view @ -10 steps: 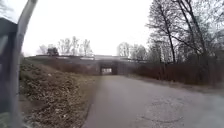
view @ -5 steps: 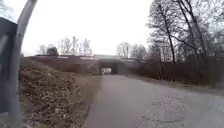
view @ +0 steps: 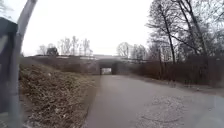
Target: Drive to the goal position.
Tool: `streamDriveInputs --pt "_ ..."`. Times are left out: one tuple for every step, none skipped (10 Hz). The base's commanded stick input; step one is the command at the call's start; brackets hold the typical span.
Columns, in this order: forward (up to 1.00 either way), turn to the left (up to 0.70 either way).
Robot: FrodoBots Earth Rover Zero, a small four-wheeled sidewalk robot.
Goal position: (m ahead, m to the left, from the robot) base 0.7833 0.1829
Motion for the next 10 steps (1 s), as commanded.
streamDriveInputs --pt "0.01 0.00" --pt "0.01 0.00" --pt "0.02 0.00" --pt "0.03 0.00" --pt "0.06 0.00" --pt "0.10 0.00" --pt "0.13 0.00" --pt "0.17 0.00" --pt "0.22 0.04" --pt "0.28 0.10"
